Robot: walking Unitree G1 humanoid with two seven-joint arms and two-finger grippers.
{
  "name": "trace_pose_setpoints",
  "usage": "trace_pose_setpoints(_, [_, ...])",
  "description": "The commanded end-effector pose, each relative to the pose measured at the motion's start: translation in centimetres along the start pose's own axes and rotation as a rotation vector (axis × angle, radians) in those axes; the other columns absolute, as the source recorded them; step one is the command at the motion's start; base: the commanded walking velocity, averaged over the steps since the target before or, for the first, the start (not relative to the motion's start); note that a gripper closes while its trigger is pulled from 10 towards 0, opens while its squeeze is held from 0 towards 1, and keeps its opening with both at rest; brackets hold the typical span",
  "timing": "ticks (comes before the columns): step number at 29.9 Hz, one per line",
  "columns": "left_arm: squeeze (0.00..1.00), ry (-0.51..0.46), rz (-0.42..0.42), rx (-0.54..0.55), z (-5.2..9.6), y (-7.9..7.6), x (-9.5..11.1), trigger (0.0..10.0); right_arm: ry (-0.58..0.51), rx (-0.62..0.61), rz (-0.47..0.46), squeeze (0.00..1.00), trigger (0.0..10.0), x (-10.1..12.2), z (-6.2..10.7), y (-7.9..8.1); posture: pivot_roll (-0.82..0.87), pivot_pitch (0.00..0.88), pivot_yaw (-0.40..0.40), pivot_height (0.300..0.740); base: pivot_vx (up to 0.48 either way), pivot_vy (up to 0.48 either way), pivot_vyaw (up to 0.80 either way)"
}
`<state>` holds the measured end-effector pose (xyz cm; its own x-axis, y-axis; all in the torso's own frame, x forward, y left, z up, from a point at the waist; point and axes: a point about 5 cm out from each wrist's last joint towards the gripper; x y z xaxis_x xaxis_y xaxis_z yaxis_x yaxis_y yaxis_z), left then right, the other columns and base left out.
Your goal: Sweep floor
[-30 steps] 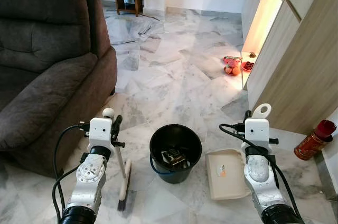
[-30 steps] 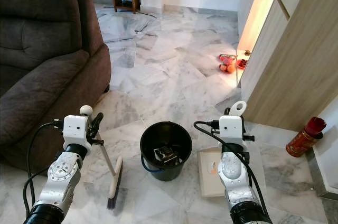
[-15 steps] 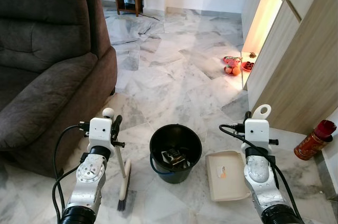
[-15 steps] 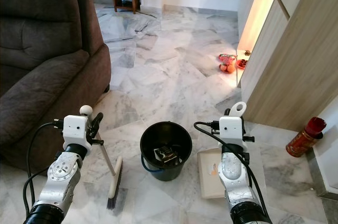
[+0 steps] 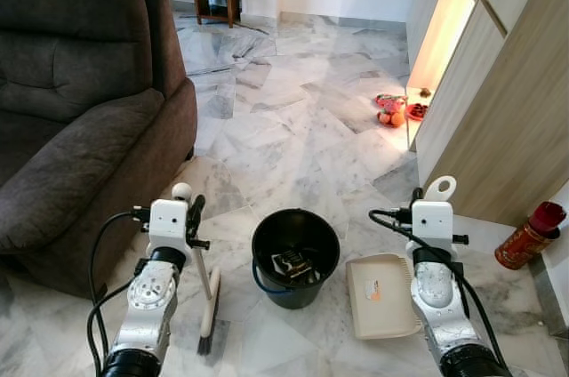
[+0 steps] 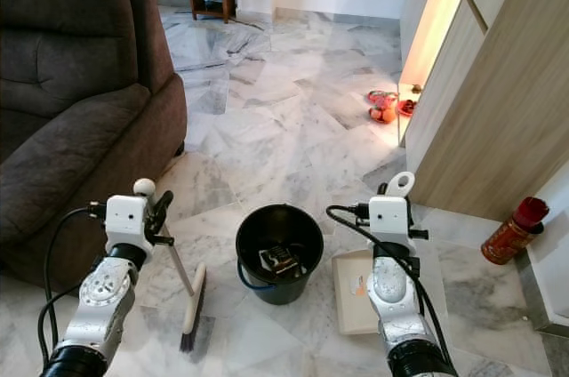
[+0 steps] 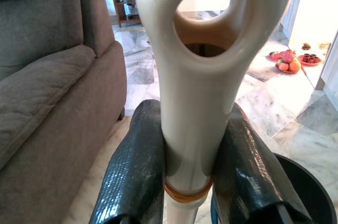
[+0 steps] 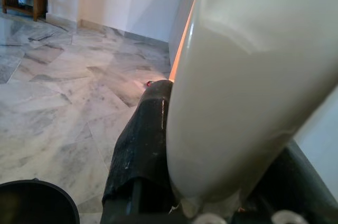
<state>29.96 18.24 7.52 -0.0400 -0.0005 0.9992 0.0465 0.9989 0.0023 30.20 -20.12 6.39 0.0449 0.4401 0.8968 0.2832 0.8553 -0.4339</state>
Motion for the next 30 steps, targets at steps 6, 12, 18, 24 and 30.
trace_pose_setpoints(6, [0.00, -0.053, -0.001, -0.016, -0.33, -0.33, 1.07, 10.0, -0.058, -0.012, -0.006, 0.00, 10.0, 1.07, -0.66, -0.31, 0.00, 0.000, -0.009, 0.740, -0.254, 0.000, 0.00])
trace_pose_setpoints(12, [0.00, -0.053, 0.000, -0.016, -0.33, -0.37, 1.09, 10.0, -0.059, -0.012, -0.005, 0.00, 10.0, 1.07, -0.70, -0.38, 0.00, 0.000, -0.011, 0.740, -0.257, 0.000, 0.00])
trace_pose_setpoints(18, [0.00, -0.053, -0.001, -0.011, -0.32, -0.29, 1.07, 10.0, -0.057, -0.009, -0.005, 0.00, 10.0, 1.04, -0.69, -0.33, 0.00, 0.000, -0.012, 0.740, -0.264, 0.000, 0.00])
trace_pose_setpoints(24, [0.00, -0.052, -0.002, -0.010, -0.34, -0.24, 1.09, 10.0, -0.053, -0.007, -0.005, 0.00, 10.0, 1.00, -0.69, -0.27, 0.00, 0.000, -0.011, 0.740, -0.264, 0.000, 0.00])
trace_pose_setpoints(30, [0.00, -0.053, -0.003, -0.011, -0.37, -0.25, 1.11, 10.0, -0.041, -0.010, -0.019, 0.00, 10.0, 0.84, -0.67, -0.27, 0.00, 0.000, -0.010, 0.740, -0.258, 0.000, 0.00])
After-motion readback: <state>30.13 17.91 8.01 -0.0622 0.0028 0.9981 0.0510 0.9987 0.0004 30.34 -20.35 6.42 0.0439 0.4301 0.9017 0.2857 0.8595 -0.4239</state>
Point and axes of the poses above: a point about 5 cm out from each wrist's last joint towards the gripper, its own z axis pointing back from the gripper into the wrist, its own x axis along the axis of the wrist's last joint, y = z × x, and after that the axes turned 7 degrees about z, right-handed
